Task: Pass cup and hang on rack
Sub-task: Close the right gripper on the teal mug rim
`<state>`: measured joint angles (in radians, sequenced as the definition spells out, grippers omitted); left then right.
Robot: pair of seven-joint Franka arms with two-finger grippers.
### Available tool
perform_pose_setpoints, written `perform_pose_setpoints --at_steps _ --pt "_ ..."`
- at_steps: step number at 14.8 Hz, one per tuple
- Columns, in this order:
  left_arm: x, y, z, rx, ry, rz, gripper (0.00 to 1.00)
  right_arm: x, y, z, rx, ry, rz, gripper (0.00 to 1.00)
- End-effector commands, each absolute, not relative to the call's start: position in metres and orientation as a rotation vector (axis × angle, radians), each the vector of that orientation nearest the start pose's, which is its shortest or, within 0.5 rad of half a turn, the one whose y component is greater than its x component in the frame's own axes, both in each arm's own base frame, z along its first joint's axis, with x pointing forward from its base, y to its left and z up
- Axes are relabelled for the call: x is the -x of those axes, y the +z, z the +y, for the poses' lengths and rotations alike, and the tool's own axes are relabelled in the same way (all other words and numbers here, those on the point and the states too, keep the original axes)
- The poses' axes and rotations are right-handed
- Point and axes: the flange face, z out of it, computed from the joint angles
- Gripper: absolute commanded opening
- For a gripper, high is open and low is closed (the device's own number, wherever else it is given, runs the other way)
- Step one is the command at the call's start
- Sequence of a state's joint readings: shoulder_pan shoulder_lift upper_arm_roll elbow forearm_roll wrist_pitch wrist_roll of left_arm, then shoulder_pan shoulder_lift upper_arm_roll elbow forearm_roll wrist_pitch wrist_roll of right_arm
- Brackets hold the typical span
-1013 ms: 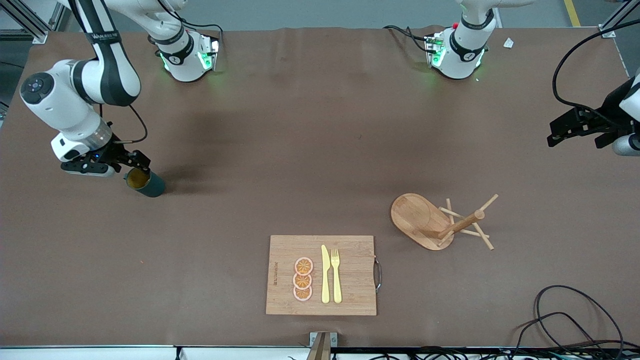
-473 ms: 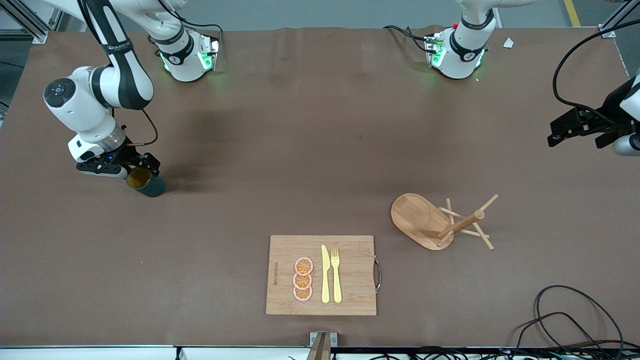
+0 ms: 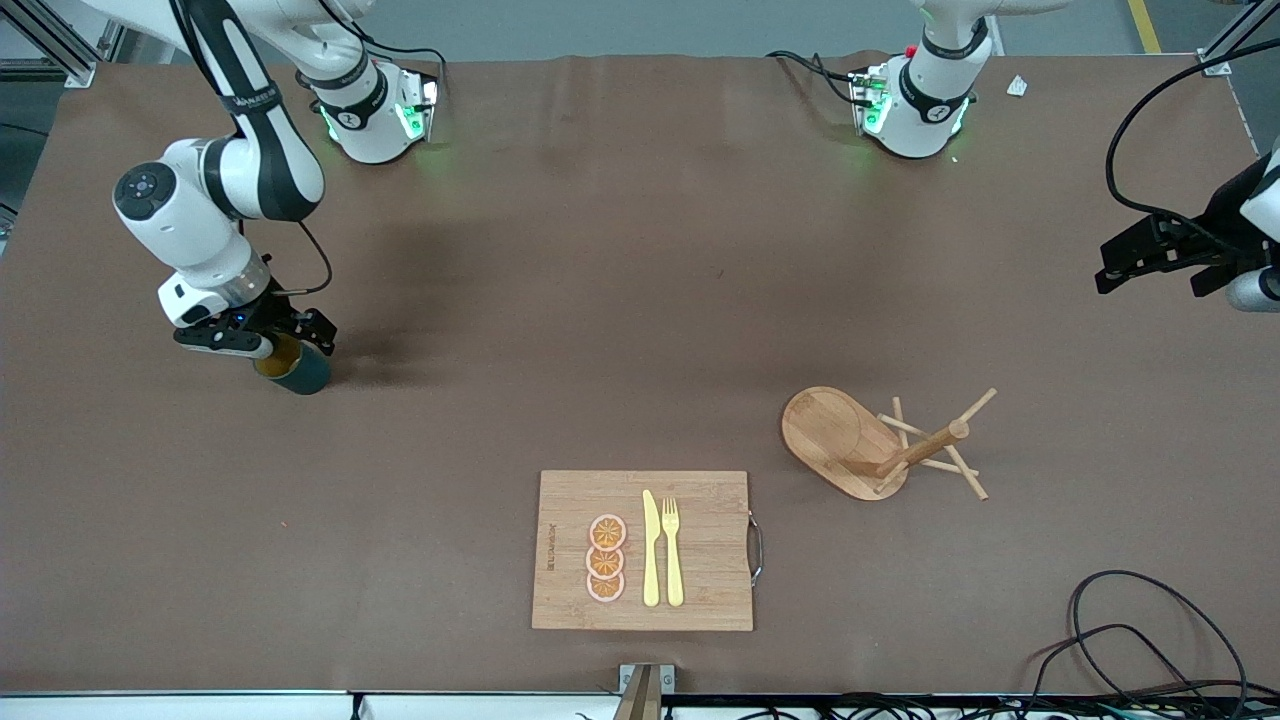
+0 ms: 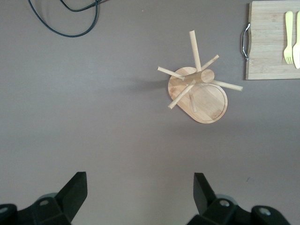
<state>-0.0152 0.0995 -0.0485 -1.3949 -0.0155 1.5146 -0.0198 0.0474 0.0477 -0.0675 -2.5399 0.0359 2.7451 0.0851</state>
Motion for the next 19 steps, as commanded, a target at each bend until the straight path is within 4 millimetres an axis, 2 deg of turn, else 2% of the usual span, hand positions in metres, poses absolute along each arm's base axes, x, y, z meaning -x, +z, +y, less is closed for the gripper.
perform_pose_setpoints --at_steps 1,4,10,11,13,15,19 --pt "-0.578 0.651 -0.036 3.153 -0.053 0.080 1.00 -0.469 0.256 -0.010 3.098 -0.228 0.248 1.00" --pt "-0.578 0.651 -0.035 3.154 -0.053 0.078 1.00 -0.468 0.248 -0.010 3.103 -0.203 0.246 0.98" --pt "-0.578 0.651 -0.035 3.153 -0.053 0.080 1.00 -0.468 0.248 -0.014 3.102 -0.205 0.261 0.54" --pt "-0.578 0.651 -0.035 3.154 -0.053 0.078 1.00 -0.468 0.248 -0.014 3.103 -0.203 0.261 0.49" --pt "-0.578 0.651 -0.035 3.153 -0.053 0.080 1.00 -0.470 0.246 -0.016 3.105 -0.203 0.259 0.47" --pt "-0.578 0.651 -0.035 3.153 -0.053 0.080 1.00 -0.473 0.245 -0.026 3.107 -0.221 0.266 0.43" --pt "-0.578 0.651 -0.035 3.153 -0.053 0.080 1.00 -0.473 0.245 -0.027 3.108 -0.221 0.267 0.21"
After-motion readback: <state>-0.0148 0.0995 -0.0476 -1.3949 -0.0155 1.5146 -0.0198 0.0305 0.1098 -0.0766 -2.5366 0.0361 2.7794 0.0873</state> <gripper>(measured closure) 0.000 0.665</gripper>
